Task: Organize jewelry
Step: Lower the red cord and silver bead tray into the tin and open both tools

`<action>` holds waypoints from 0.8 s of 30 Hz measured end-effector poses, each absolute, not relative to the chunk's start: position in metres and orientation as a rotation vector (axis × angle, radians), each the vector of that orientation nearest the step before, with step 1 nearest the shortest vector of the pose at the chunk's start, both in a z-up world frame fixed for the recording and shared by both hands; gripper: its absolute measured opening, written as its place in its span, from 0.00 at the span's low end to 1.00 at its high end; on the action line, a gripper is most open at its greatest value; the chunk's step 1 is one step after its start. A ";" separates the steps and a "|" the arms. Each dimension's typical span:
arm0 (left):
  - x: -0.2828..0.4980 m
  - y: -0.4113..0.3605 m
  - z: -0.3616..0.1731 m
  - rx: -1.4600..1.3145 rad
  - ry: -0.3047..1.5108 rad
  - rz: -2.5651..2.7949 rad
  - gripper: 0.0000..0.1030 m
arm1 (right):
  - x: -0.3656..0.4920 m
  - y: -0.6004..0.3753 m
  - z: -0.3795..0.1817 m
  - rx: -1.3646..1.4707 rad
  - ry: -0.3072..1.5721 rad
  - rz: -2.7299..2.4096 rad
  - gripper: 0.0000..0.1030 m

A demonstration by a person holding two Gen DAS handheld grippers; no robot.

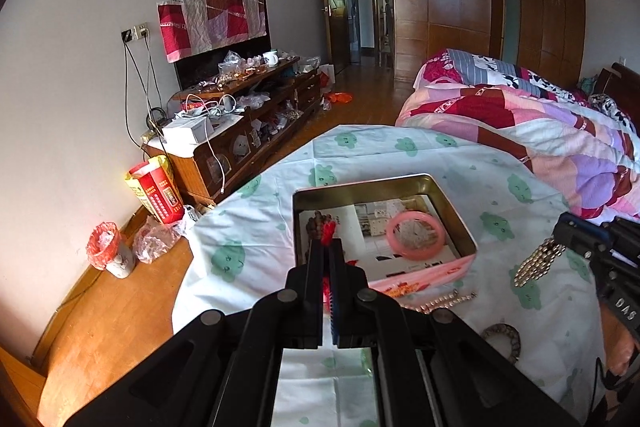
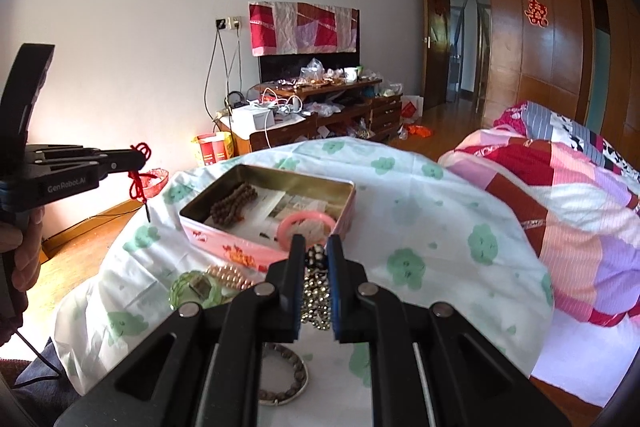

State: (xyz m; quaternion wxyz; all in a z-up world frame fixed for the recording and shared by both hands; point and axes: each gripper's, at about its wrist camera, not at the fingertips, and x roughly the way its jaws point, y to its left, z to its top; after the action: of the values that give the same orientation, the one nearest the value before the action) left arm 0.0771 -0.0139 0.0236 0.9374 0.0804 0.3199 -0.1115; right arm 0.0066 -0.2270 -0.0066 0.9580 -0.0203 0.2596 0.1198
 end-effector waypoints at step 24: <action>0.141 -0.033 0.027 0.151 0.669 -0.160 0.01 | 0.080 -0.205 0.025 -0.101 0.513 0.221 0.12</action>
State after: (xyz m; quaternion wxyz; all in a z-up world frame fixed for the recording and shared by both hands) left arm 0.1414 -0.0331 0.0270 0.9387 0.0741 0.3275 -0.0786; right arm 0.0800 -0.2049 0.0251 0.9600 -0.0497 0.2530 0.1088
